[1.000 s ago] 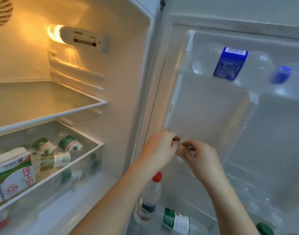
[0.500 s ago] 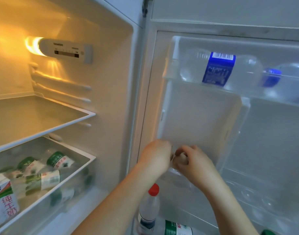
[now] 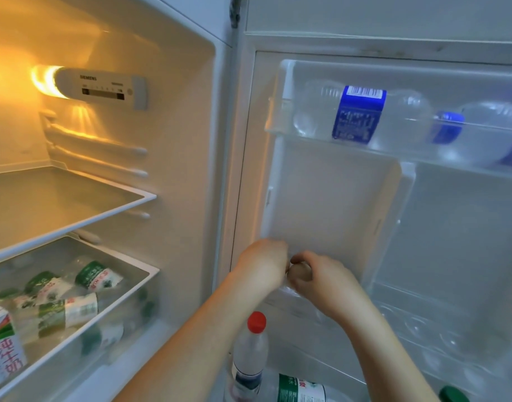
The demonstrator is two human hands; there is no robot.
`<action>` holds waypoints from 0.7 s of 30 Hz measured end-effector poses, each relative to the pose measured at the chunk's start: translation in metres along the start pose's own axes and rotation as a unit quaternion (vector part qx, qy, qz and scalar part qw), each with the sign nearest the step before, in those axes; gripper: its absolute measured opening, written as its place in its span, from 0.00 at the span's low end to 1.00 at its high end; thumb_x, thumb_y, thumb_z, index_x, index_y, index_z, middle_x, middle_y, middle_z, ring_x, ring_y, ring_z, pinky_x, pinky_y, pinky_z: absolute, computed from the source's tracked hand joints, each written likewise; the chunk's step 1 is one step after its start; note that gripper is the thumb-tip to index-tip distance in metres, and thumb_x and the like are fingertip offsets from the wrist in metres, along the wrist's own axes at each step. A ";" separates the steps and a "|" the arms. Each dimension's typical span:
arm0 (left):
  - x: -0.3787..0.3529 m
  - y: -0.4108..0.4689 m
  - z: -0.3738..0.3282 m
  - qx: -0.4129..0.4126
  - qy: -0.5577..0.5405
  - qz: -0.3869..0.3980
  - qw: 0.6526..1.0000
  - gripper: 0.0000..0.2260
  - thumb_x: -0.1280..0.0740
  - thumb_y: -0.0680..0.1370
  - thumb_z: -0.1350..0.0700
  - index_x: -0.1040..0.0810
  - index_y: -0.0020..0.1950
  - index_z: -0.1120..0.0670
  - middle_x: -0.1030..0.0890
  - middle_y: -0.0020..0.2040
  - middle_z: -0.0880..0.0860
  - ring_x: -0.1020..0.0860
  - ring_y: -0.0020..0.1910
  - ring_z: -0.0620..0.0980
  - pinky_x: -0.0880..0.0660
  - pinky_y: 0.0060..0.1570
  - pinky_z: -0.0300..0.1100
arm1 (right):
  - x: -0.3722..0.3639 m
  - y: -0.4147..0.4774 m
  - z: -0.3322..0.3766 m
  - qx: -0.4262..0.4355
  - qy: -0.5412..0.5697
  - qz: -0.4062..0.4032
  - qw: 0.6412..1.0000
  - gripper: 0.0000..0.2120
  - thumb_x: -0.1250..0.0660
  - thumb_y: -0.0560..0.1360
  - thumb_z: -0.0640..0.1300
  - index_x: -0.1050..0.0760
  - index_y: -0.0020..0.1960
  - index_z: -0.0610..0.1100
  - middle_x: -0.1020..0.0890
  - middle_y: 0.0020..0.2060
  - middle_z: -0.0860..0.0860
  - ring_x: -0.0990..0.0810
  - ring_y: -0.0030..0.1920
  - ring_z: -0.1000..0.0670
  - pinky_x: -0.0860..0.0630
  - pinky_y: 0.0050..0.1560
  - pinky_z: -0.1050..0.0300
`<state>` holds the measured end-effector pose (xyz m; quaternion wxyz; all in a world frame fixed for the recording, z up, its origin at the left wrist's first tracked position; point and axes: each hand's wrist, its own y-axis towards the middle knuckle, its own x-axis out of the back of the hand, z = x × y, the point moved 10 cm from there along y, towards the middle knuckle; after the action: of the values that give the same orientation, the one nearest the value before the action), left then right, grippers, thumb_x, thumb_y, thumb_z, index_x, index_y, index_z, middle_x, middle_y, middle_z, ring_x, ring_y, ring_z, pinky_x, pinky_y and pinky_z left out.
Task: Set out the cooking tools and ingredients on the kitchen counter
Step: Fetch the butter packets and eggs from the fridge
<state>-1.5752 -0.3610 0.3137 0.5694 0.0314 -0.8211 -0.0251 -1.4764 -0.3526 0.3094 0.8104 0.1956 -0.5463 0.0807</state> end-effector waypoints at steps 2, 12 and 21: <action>-0.002 0.001 0.002 0.002 -0.003 0.001 1.000 0.10 0.38 0.76 0.64 0.23 0.55 0.60 0.22 0.52 0.58 0.22 0.50 0.58 0.27 0.45 0.46 | 0.000 0.000 0.001 -0.001 0.005 0.006 1.000 0.14 0.38 0.74 0.50 0.26 0.58 0.55 0.20 0.52 0.50 0.23 0.53 0.47 0.26 0.50 0.54; 0.025 -0.021 0.009 -0.040 -0.122 -0.185 0.974 0.11 0.34 0.74 0.55 0.29 0.54 0.54 0.24 0.47 0.52 0.24 0.46 0.53 0.25 0.46 0.47 | 0.037 -0.021 0.000 0.026 0.193 -0.170 0.966 0.14 0.31 0.68 0.42 0.31 0.50 0.51 0.24 0.40 0.56 0.25 0.39 0.57 0.31 0.36 0.65; 0.051 -0.105 0.051 -0.027 -0.586 -0.348 0.731 0.06 0.33 0.75 0.65 0.27 0.47 0.57 0.22 0.35 0.56 0.22 0.30 0.48 0.25 0.29 0.38 | 0.053 -0.047 0.034 0.068 0.654 -0.150 0.738 0.12 0.35 0.68 0.35 0.23 0.41 0.53 0.21 0.38 0.49 0.30 0.28 0.52 0.34 0.25 0.62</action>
<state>-1.6382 -0.4690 0.3358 -0.0724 0.2785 -0.9225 -0.2574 -1.4685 -0.4136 0.3583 0.9545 0.2282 0.1616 0.1033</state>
